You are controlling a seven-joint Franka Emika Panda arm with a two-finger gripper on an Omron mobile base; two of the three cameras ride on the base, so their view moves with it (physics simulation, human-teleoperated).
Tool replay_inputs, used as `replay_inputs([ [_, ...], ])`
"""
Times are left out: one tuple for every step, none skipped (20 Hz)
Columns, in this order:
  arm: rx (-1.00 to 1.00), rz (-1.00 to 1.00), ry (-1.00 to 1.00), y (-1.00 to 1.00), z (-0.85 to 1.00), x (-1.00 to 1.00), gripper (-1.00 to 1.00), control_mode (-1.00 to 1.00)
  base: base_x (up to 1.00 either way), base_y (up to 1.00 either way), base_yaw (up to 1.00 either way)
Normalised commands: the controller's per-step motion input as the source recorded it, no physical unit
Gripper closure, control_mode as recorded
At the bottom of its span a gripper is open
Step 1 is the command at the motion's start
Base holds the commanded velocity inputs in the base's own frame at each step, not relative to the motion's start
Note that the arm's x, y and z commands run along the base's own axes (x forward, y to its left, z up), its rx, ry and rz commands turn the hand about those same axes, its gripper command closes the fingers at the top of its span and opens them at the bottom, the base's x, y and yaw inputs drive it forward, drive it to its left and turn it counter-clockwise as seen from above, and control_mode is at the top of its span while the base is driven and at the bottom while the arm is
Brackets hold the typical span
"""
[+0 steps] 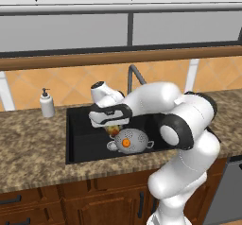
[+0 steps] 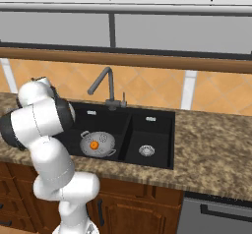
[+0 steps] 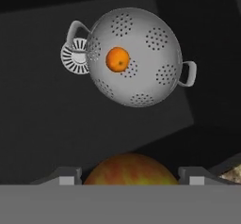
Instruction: Put the colander in the sink, put the apple, tangerine in the colander, and turn on the sink faucet and pour water over the colander.
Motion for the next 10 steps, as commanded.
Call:
replay_inputs([
  [0.01, -0.06, -0.03, -0.94, -0.17, 0.0, 1.0, -1.0, 0.0, 0.0, 0.0],
  [0.01, -0.07, -0.01, -0.93, -0.12, 0.0, 1.0, -1.0, 0.0, 0.0, 0.0],
  [0.0, -0.07, -0.01, -0.91, -0.11, 0.0, 1.0, -1.0, 0.0, 0.0, 0.0],
  [0.0, -0.07, 0.0, -0.87, -0.09, 0.0, 1.0, -1.0, 0.0, 0.0, 0.0],
  [0.0, -0.07, 0.0, -0.83, -0.08, 0.0, 1.0, -1.0, 0.0, 0.0, 0.0],
  [0.0, -0.06, 0.0, -0.7, -0.13, 0.0, 1.0, -1.0, 0.0, 0.0, 0.0],
  [0.0, -0.04, 0.0, -0.51, -0.18, 0.0, 1.0, -1.0, 0.0, 0.0, 0.0],
  [0.0, -0.03, 0.0, -0.36, -0.14, 0.0, 1.0, -1.0, 0.0, 0.0, 0.0],
  [0.0, -0.03, -0.01, -0.19, -0.12, 0.07, 1.0, -1.0, 0.0, 0.0, 0.0],
  [0.0, -0.01, 0.0, -0.09, -0.15, 0.22, 1.0, -1.0, 0.0, 0.0, 0.0],
])
